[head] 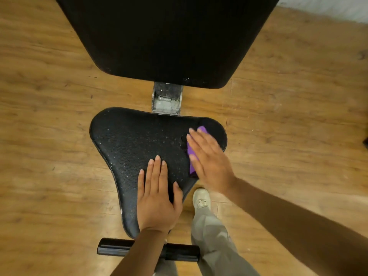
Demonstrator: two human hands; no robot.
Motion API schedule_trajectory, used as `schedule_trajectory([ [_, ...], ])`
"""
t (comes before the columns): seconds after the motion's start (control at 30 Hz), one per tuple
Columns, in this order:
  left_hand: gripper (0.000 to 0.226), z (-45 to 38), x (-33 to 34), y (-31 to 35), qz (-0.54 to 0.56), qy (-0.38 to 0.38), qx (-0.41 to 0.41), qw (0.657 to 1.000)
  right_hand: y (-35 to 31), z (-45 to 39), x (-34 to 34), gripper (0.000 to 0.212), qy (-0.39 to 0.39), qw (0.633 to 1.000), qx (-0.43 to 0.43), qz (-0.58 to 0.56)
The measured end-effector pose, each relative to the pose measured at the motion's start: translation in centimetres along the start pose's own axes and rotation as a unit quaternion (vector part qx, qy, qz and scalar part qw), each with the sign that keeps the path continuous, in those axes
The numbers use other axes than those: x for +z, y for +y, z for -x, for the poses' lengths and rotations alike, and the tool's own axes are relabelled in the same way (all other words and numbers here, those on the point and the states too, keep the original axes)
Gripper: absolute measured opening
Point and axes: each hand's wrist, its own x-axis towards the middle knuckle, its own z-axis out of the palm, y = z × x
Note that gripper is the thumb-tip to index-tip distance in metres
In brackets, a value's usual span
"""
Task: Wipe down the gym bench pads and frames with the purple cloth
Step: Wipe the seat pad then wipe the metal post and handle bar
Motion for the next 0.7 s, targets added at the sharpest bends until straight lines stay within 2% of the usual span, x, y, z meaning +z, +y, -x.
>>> schedule_trajectory([
  [0.03, 0.059, 0.1, -0.1, 0.0, 0.0, 0.002, -0.001, 1.0, 1.1, -1.5, -0.4, 0.05, 0.001, 1.0, 0.018, 0.005],
  [0.1, 0.059, 0.1, -0.2, 0.0, -0.007, -0.001, -0.002, 1.0, 2.8, -5.2, -1.2, 0.049, 0.016, 0.993, 0.115, -0.012],
  [0.17, 0.059, 0.1, -0.2, 0.0, -0.006, -0.005, -0.002, 1.0, 2.9, -7.7, -1.3, 0.047, 0.02, 0.98, 0.197, -0.029],
  [0.2, 0.059, 0.0, -0.2, 0.0, -0.004, -0.004, -0.002, 1.0, 2.4, -7.9, -1.2, 0.047, 0.024, 0.977, 0.212, -0.025],
  [0.27, 0.059, 0.0, -0.2, 0.0, -0.004, -0.003, -0.002, 1.0, 1.0, -5.8, -1.0, 0.048, 0.041, 0.982, 0.186, 0.016],
  [0.3, 0.059, 0.0, -0.1, 0.0, -0.005, -0.002, -0.001, 1.0, -0.1, -3.8, -1.0, 0.049, 0.044, 0.989, 0.138, 0.034],
  [0.37, 0.059, 0.1, -0.1, 0.0, -0.004, 0.003, 0.002, 1.0, -2.0, 0.6, -0.9, 0.05, 0.005, 0.998, 0.016, 0.058],
  [0.43, 0.058, 0.1, 0.0, -0.1, -0.004, 0.006, 0.004, 1.0, -1.7, 2.8, -1.0, 0.051, -0.046, 0.991, -0.091, 0.083],
  [0.5, 0.058, 0.1, 0.1, -0.1, -0.001, 0.011, 0.002, 1.0, 0.5, 1.8, -1.3, 0.051, -0.07, 0.983, -0.148, 0.083],
  [0.6, 0.057, 0.0, 0.1, 0.0, 0.004, 0.021, 0.0, 1.0, 2.2, -3.6, -1.7, 0.051, -0.059, 0.993, -0.088, 0.043],
  [0.7, 0.056, 0.0, 0.1, 0.0, 0.005, 0.033, 0.005, 0.999, 0.1, -9.6, -1.2, 0.049, -0.031, 0.999, -0.002, 0.004],
])
